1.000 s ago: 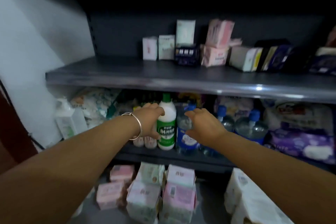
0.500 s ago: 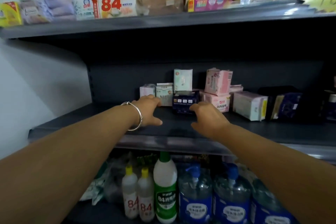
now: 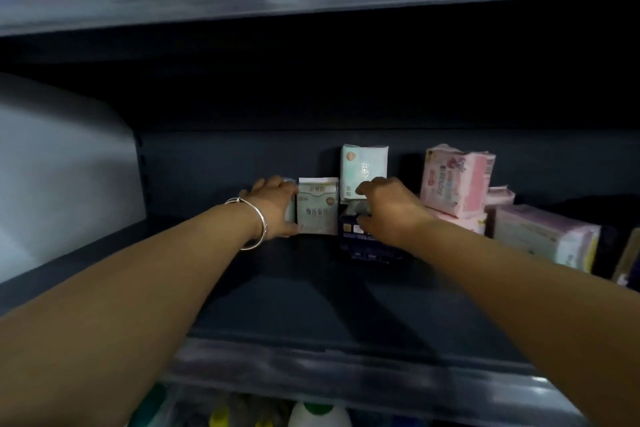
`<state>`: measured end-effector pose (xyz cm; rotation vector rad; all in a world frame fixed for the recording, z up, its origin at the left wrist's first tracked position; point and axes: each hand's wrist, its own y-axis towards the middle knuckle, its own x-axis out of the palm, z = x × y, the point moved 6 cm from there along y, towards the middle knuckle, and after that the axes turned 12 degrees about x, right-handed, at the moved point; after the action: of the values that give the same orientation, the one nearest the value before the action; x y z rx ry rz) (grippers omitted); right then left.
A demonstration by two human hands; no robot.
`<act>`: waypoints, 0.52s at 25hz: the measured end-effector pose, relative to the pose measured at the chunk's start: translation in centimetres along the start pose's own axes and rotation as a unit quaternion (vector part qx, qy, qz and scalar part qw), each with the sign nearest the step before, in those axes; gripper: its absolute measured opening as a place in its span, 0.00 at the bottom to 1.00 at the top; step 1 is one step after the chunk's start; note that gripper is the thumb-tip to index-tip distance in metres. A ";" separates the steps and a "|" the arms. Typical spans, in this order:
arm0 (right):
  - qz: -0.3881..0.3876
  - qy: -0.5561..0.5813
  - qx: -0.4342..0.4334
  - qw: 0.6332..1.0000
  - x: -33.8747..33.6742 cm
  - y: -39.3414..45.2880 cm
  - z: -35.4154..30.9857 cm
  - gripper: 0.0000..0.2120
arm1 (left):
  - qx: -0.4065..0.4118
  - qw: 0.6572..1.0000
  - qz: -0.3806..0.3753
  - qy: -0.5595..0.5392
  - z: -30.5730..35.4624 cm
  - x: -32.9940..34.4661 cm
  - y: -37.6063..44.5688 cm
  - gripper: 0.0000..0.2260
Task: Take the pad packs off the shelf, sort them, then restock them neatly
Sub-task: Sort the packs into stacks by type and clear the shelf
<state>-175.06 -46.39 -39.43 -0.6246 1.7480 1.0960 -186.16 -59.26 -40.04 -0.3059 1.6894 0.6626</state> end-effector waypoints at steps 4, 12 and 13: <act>0.032 -0.020 0.001 0.999 0.6 4.1 -0.1 0.24 | -0.021 1.000 0.010 -0.005 -2.3 1.1 3.5 0.33; 0.045 -0.080 0.020 0.996 2.9 9.3 0.7 0.38 | -0.019 1.000 -0.001 0.011 -4.3 4.5 7.1 0.38; 0.047 -0.084 0.024 0.995 3.1 9.8 0.8 0.39 | -0.017 1.000 -0.004 0.010 -4.5 5.0 7.3 0.39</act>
<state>-183.75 -40.95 -38.47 -0.4118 1.6656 1.1347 -194.94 -55.28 -42.49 -0.3438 1.6958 0.6865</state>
